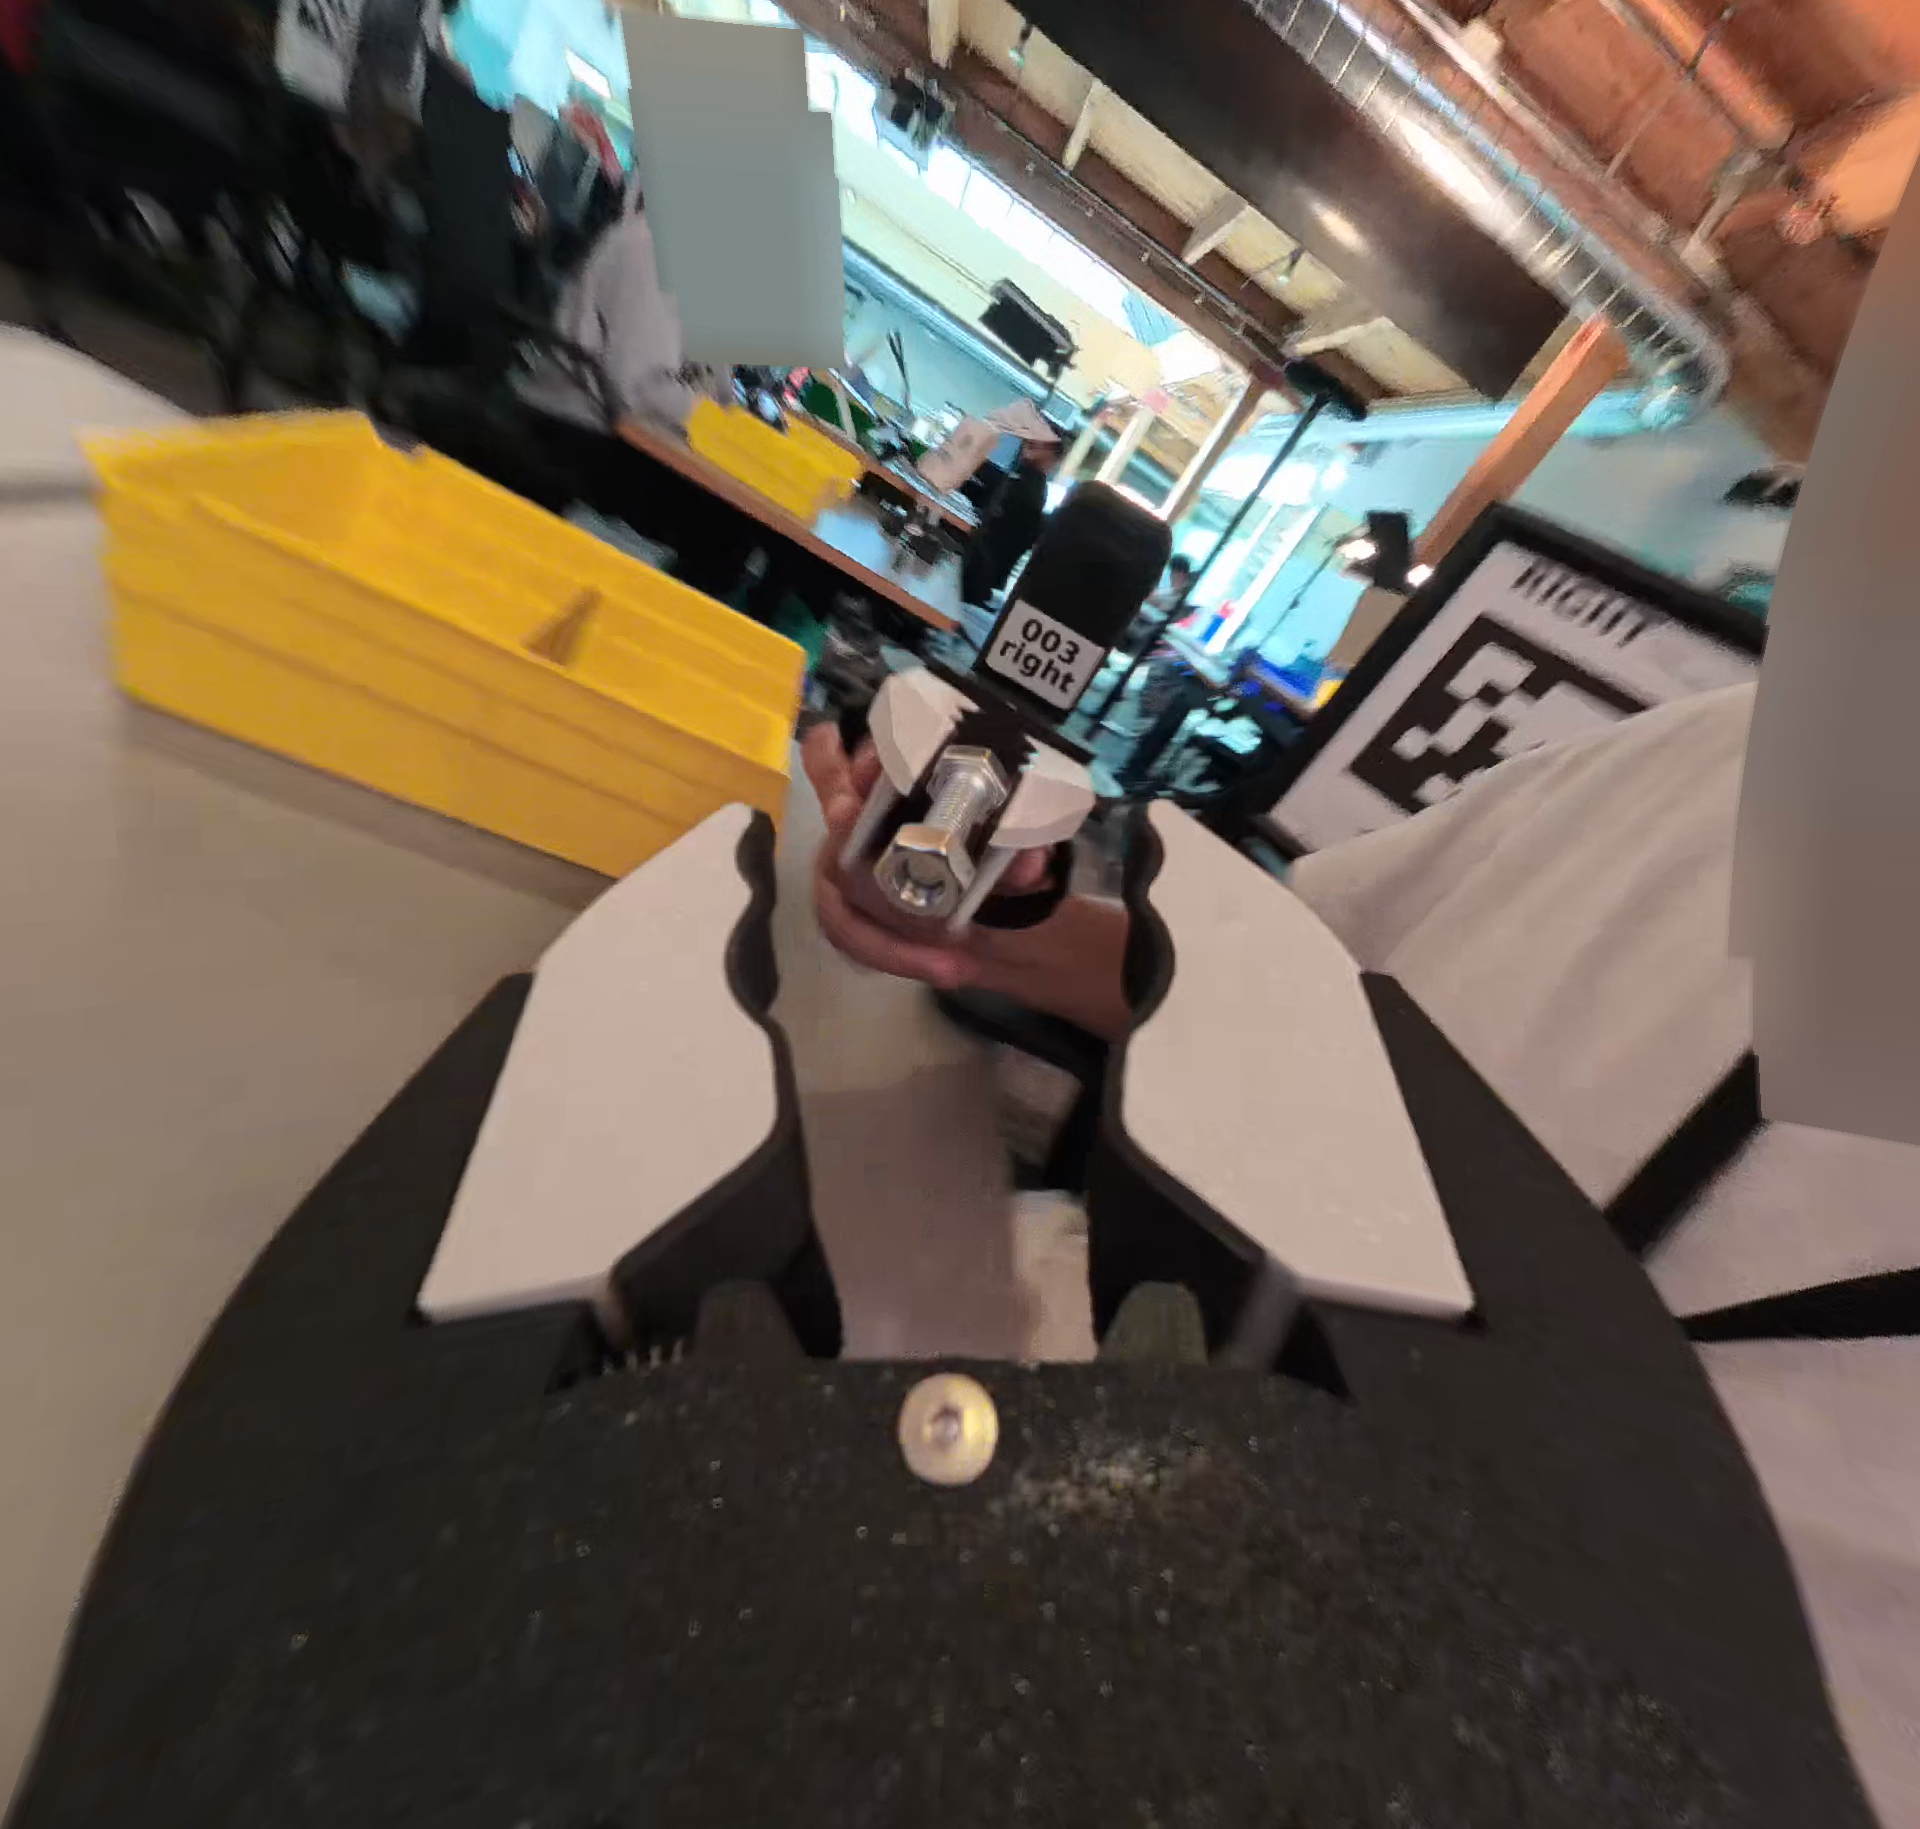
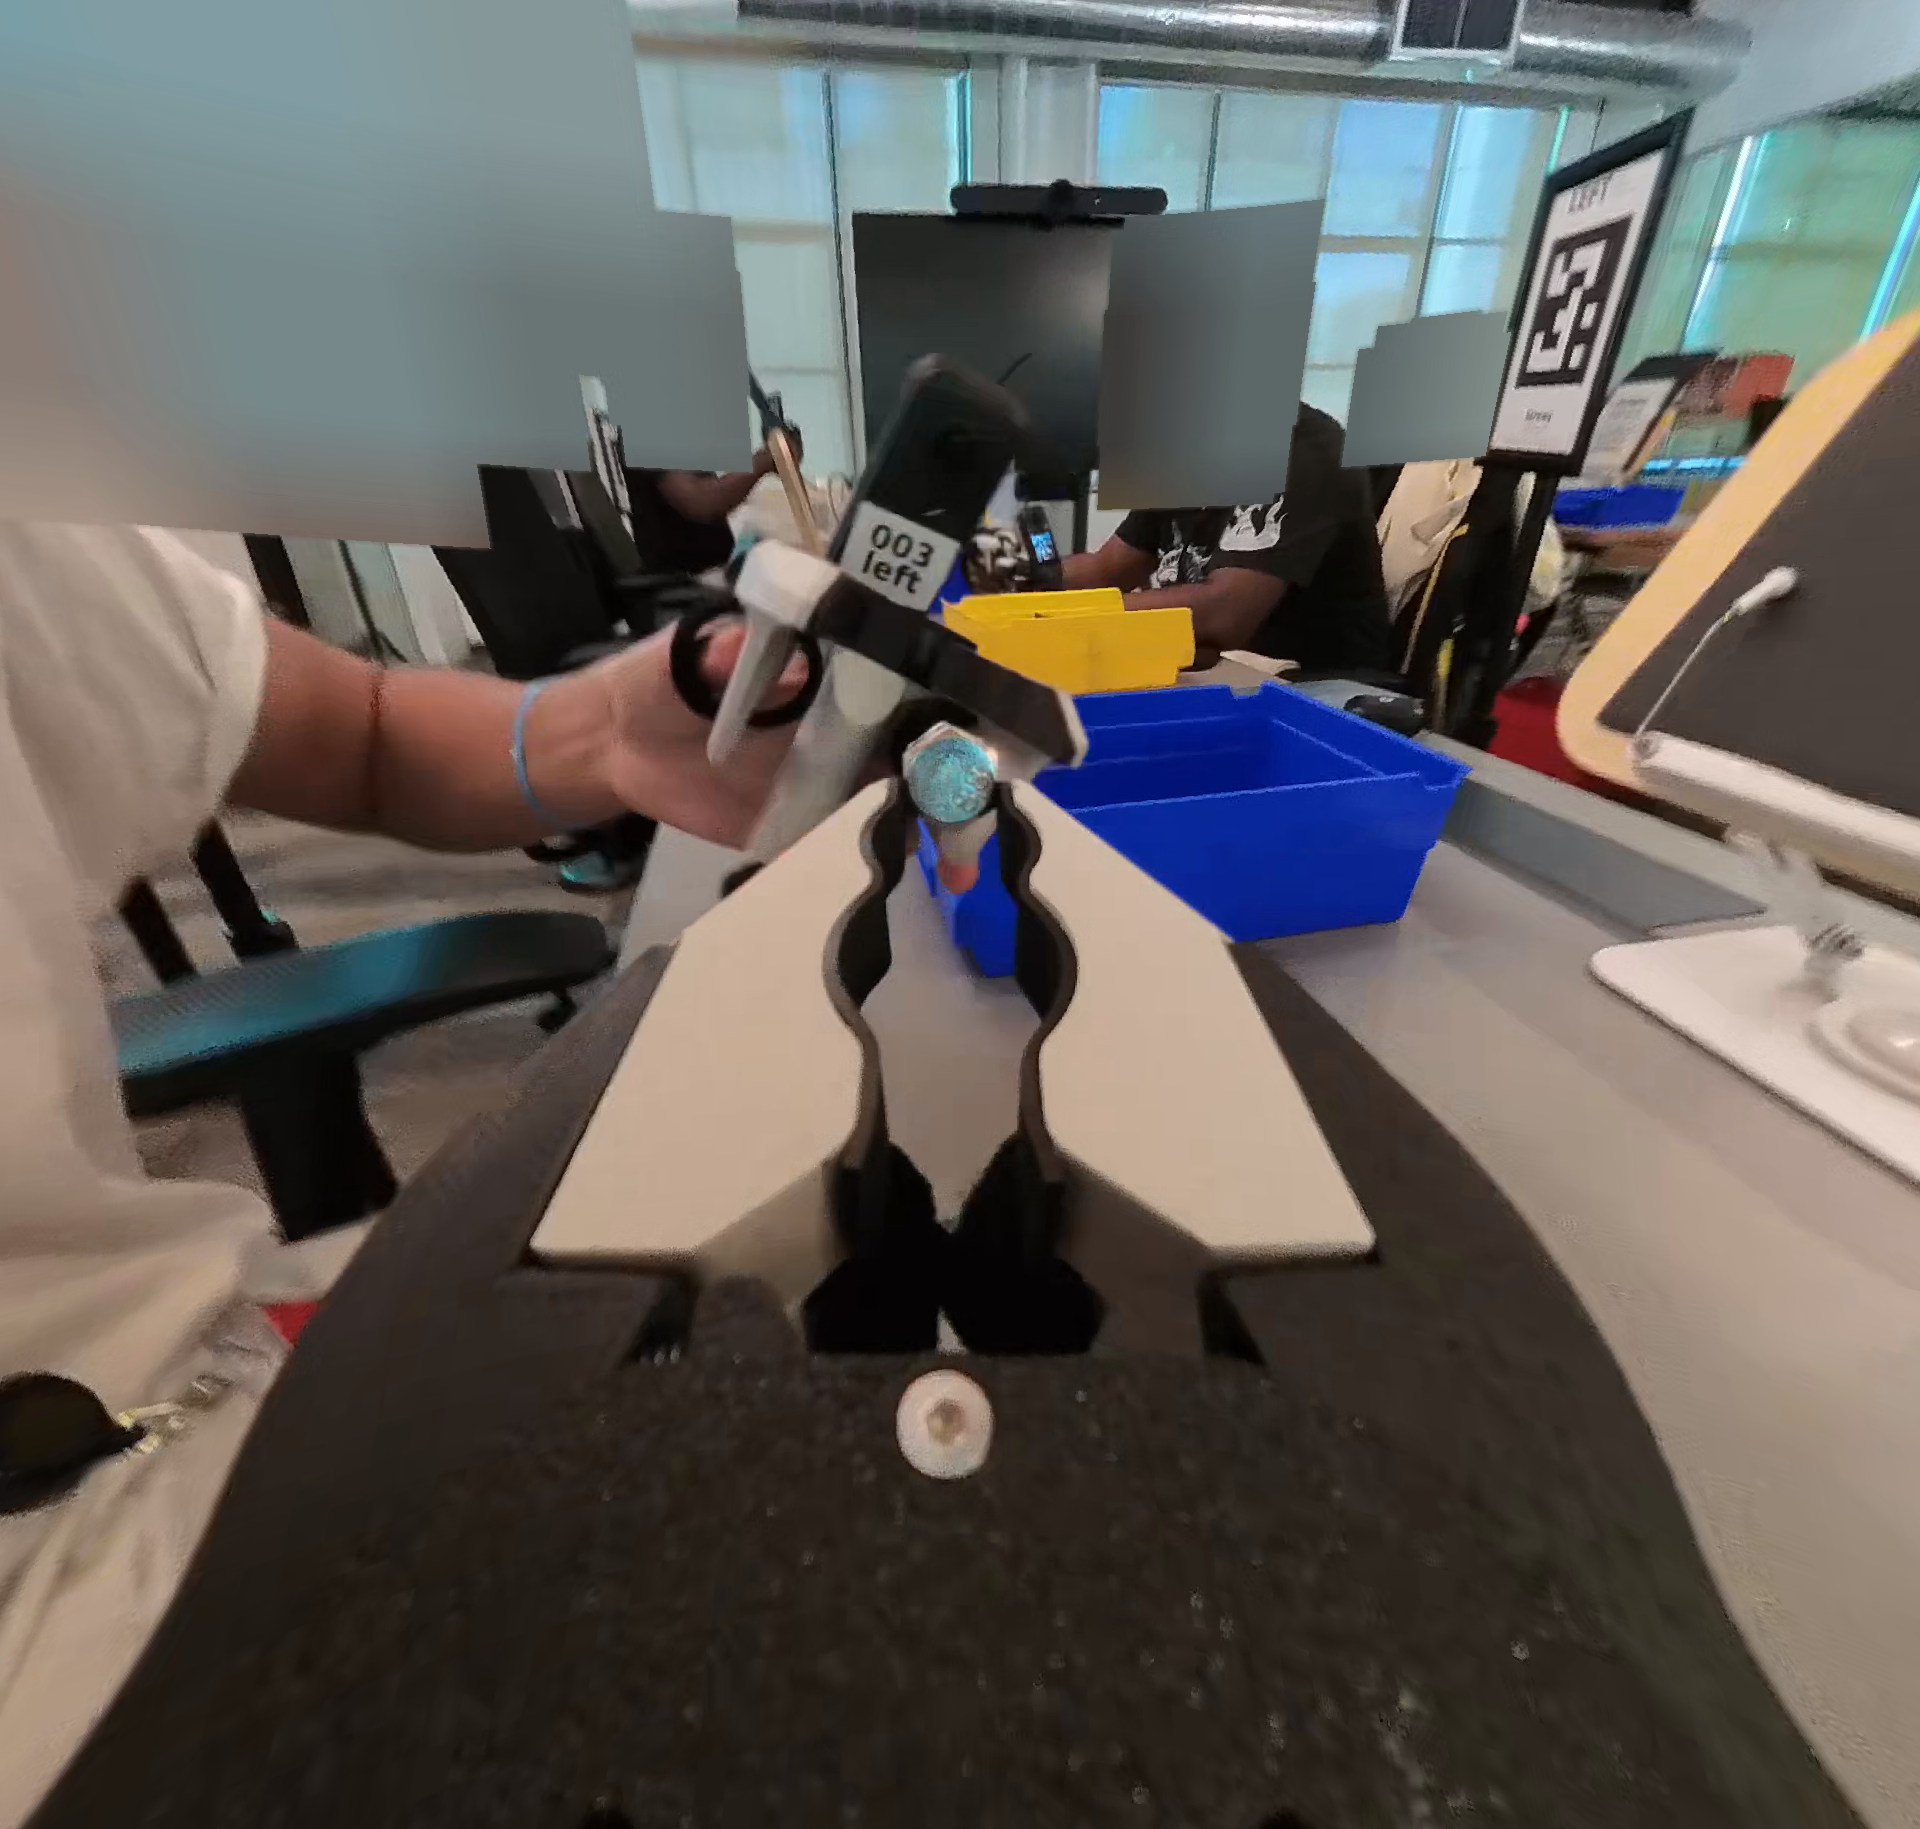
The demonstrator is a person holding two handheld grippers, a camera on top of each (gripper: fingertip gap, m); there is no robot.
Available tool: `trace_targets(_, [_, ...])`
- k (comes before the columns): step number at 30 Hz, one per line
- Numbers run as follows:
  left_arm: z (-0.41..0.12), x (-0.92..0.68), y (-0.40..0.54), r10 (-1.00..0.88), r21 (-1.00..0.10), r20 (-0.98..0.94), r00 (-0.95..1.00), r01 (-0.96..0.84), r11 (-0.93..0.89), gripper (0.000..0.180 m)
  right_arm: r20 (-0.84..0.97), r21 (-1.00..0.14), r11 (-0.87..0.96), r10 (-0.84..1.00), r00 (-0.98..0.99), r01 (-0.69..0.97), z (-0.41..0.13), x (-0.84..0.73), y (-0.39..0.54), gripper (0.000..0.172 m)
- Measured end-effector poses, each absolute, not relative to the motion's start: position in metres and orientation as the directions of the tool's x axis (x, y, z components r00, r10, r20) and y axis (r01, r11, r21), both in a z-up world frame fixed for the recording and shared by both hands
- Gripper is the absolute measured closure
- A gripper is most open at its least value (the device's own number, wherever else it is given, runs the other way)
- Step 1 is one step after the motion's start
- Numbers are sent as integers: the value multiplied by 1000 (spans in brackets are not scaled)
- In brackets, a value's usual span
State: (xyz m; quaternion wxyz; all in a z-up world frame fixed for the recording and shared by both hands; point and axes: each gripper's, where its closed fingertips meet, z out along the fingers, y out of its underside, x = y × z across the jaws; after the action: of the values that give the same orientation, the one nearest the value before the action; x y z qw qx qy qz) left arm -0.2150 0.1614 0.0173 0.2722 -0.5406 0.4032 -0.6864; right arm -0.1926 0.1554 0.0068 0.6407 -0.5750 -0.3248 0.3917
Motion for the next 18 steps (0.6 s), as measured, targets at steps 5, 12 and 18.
trace_targets(5, [12, -221, 168, -966, -993, 116, -231, -37, -111, 128, -387, -900, -271, 858, 339, -341, -2, -187, 170, 155])
trace_targets(12, [-8, -218, 169, -879, -871, -443, -175, -151, 468, 131, -727, -560, -616, 686, -28, -554, -11, -185, 180, 155])
trace_targets(18, [-14, -209, 170, -890, -865, -428, -159, -212, 454, 137, -754, -483, -664, 647, -114, -570, -12, -193, 176, 155])
